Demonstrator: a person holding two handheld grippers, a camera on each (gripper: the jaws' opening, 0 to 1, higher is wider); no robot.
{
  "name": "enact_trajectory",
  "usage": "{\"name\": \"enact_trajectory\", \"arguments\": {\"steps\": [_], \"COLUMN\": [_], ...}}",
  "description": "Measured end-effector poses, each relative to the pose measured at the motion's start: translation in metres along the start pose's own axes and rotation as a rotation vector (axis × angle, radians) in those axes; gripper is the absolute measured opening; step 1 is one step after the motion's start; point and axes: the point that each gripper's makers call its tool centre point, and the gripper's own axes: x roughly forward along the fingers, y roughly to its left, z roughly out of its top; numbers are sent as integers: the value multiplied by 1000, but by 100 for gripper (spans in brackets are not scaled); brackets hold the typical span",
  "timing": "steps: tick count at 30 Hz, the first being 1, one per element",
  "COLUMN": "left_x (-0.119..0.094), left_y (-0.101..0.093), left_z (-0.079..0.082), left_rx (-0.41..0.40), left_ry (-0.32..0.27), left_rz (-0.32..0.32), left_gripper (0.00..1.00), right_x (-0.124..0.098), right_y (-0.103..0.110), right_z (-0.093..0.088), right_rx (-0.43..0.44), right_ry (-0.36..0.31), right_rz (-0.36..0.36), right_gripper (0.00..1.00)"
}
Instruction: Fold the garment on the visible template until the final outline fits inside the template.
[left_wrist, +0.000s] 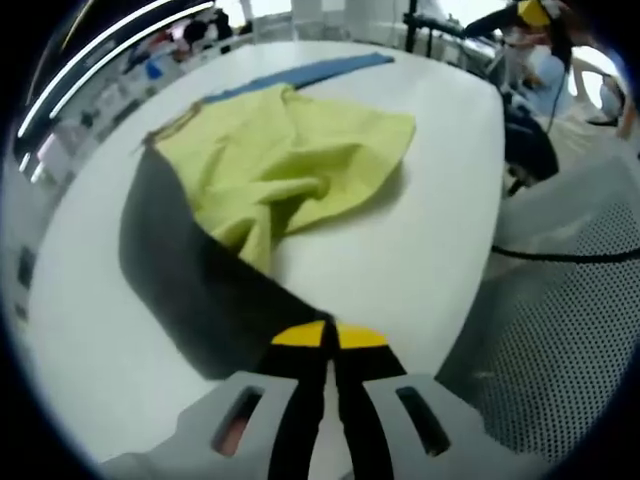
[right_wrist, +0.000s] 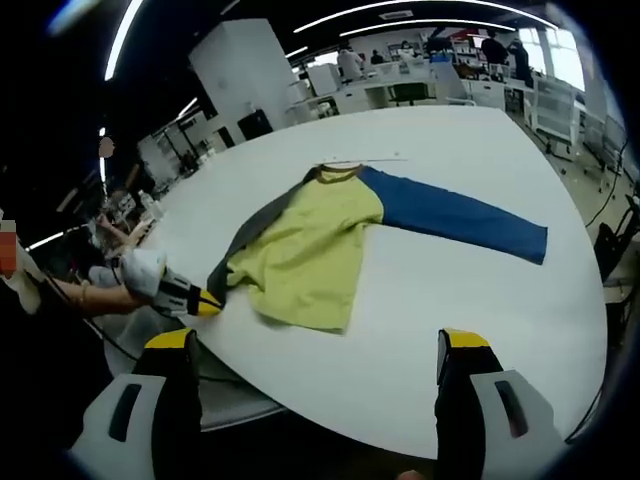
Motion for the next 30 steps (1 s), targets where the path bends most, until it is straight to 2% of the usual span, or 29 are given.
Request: {"name": "enact_trajectory", "arguments": {"steps": [11,14,16,22,30], "left_x": [-4,-12,-17,-34,-63], "left_y": [-1,1,4,18,44], "left_z": [1,6,8,11,20], "left_rx": [-43,-124,-149,-176,-222], "left_ry": [7,-32,-46,-73,-133], "left_rz": [-29,-45,-44,-12,62], "left_gripper": [0,0,0,0,0], "right_x": [2,1,1,-1,-8], "right_y": [7,9,8,13,17], "right_z": [4,4,4,9,0], "right_rx": [-11,-13,-14,-16,-20], "right_ry": [-13,-16,-19,-47,-55], "right_rz": [21,25,25,30,29], "right_gripper": [99,99,99,98,98]}}
